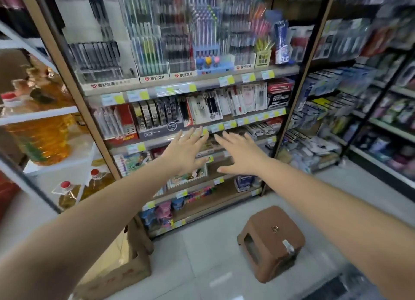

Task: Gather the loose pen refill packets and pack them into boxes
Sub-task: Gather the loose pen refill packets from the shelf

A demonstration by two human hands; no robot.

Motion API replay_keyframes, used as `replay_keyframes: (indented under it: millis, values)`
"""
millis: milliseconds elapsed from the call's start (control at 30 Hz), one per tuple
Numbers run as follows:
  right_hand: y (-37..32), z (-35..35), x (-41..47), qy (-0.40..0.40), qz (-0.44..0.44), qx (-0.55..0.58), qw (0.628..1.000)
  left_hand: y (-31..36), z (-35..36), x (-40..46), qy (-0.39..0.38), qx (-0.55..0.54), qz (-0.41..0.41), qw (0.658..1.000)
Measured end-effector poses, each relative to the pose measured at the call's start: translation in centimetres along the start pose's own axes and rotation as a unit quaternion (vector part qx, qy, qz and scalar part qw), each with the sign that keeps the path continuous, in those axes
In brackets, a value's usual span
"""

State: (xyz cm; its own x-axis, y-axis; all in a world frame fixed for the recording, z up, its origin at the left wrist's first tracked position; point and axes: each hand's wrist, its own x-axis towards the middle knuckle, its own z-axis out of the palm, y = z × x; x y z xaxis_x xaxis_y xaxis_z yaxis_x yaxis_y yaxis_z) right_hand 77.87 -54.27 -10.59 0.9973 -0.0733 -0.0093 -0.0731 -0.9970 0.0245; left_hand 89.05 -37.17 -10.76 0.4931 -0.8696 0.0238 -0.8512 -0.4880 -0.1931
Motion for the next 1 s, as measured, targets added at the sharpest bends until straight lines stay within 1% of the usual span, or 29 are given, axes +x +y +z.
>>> replay_keyframes:
  millis: [267,467,567,633,833,1000]
  values:
    - [7.6,3.2,6.1,-0.029,0.024,-0.013,0.999,-0.5,3.8,10.5,-0.016,-0.009,0.054,0.998]
    - [14.0,4.8,11.4,-0.024,0.007,-0.033,0.999,-0.6,5.7,18.4,-0.027,-0.001,0.063,0.998]
    - [16.5,5.3,13.5,-0.039,0.004,-0.025,0.999,-0.7,6.7,21.6,-0.027,-0.006,0.065,0.997]
    - [17.7,5.6,14.5,-0.049,0.000,-0.024,0.999,-1.1,7.3,23.3,-0.023,-0.007,0.067,0.997]
    - [20.0,6.4,17.8,-0.059,-0.005,-0.031,0.998,-2.5,8.4,27.4,-0.046,-0.006,0.081,0.996]
    - [20.8,6.8,19.8,-0.065,0.016,-0.028,0.997,-3.9,9.3,30.4,-0.048,-0.017,0.101,0.994]
